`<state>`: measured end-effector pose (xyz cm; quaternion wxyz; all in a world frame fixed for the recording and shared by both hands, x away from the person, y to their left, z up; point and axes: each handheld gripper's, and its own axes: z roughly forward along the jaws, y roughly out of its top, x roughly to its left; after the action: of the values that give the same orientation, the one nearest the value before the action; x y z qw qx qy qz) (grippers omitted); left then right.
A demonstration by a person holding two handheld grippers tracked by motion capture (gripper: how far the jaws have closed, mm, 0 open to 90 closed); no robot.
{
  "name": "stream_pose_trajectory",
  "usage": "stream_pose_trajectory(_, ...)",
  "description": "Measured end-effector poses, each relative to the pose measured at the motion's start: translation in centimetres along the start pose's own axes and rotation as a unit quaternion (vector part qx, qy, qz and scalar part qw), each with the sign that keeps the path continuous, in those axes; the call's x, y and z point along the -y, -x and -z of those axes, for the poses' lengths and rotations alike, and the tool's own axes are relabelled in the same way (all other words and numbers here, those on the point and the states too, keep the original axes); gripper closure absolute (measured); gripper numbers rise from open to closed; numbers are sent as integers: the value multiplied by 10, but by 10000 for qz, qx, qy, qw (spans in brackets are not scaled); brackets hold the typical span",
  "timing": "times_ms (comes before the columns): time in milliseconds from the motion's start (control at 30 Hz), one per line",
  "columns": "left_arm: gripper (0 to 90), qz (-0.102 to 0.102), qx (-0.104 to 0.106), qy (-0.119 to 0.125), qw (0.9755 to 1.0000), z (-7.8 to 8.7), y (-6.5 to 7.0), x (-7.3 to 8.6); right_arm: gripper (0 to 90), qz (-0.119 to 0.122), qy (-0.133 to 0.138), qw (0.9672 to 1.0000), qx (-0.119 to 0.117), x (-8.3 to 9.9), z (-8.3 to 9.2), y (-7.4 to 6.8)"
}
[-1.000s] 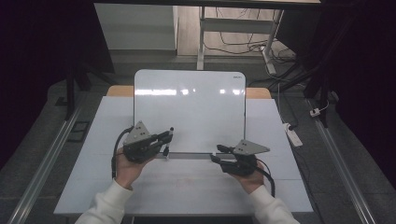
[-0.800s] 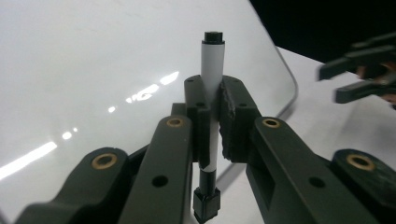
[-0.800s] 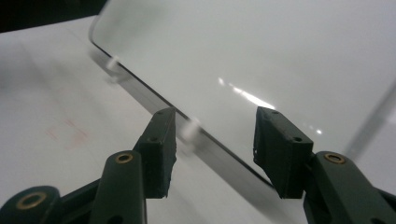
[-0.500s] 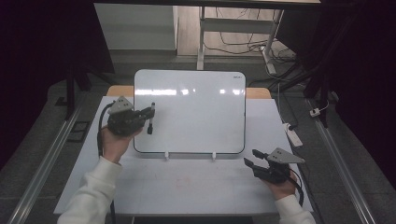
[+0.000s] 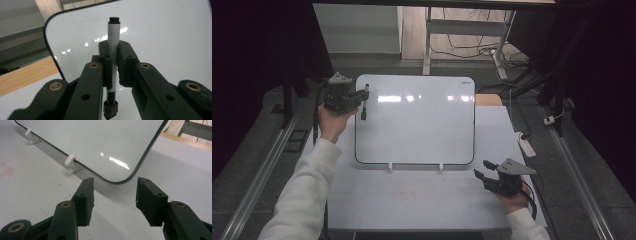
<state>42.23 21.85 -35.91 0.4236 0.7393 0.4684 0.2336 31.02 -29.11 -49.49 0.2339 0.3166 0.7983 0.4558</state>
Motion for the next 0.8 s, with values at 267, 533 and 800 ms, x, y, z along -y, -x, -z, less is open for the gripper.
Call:
stream_pose_trajectory(267, 819, -71, -210, -312, 9993, -21, -7, -19, 486, -2, -35, 10000, 25, 1, -1, 1)
stream_pose_trajectory(533, 815, -184, -483, -572, 9970, -43, -9, -21, 484, 35, -49, 10000, 15, 1, -2, 0)
stream_pose_trajectory(800, 800, -372, -621, -588, 9956, -49, -6, -20, 478, 31, -59, 10000, 9, 2, -3, 0)
